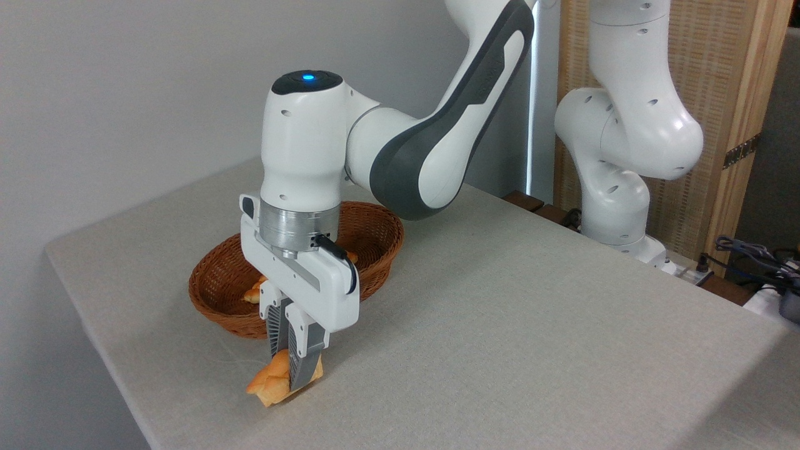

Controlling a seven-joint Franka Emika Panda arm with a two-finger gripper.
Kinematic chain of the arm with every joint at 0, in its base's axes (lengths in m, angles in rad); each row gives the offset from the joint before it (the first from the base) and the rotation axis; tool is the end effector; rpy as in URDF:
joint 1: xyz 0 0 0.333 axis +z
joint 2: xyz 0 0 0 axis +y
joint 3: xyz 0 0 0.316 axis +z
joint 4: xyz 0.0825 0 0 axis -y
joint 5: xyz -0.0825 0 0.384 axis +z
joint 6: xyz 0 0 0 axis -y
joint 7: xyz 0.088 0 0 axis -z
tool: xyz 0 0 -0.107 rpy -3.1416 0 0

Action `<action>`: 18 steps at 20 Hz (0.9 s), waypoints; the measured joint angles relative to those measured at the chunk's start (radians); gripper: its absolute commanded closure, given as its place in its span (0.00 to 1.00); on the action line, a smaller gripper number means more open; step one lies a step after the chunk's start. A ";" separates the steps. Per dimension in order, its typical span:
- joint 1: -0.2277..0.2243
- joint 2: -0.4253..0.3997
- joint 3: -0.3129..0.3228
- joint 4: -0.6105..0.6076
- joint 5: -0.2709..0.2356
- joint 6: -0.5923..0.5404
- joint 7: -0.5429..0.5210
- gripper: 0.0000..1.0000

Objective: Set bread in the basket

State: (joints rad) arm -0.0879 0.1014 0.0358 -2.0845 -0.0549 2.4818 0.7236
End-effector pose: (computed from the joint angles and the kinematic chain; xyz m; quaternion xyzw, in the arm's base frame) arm 0.5898 -0.0309 0.4082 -0.9223 0.3567 -0.1451 0.0315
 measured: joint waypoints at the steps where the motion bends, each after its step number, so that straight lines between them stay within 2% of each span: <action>1: 0.000 0.001 0.000 0.002 0.000 -0.001 0.000 0.75; 6: 0.003 0.002 0.001 0.022 0.000 -0.034 0.000 0.75; 18: 0.004 0.002 0.002 0.031 0.000 -0.036 0.000 0.75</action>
State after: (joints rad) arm -0.0843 0.1037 0.0378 -2.0530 -0.0549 2.4459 0.7236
